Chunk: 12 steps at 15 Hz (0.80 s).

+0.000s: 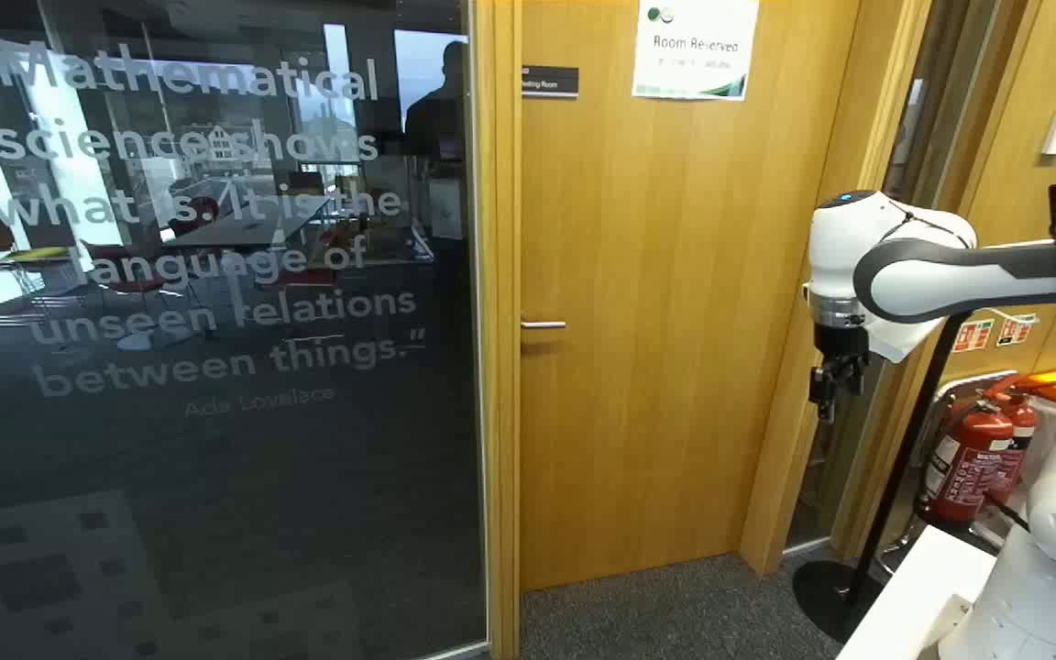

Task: Close the door

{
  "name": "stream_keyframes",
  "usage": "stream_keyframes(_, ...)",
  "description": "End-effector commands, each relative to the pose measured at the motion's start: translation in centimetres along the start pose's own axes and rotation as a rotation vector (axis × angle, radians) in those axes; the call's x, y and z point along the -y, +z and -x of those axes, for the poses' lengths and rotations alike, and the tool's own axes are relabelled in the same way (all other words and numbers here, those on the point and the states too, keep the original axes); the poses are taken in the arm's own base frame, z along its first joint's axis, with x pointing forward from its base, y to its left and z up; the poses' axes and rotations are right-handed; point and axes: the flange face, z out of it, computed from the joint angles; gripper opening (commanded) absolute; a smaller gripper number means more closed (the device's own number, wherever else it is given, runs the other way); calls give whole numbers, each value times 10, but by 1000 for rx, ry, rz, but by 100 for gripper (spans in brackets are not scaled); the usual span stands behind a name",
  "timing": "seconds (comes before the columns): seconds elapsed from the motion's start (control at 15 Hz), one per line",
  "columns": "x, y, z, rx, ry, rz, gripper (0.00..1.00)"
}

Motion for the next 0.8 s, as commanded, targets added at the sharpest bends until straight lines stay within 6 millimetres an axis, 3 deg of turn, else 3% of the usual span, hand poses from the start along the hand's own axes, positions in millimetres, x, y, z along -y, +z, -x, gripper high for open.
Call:
stream_keyframes(0.0, 0, 0, 0, 1, 0, 0, 100)
stream_keyframes(0.47, 1, 3, -4, -1, 35, 32, 100)
stream_keyframes(0.73, 23, 25, -55, -86, 102, 71, 100)
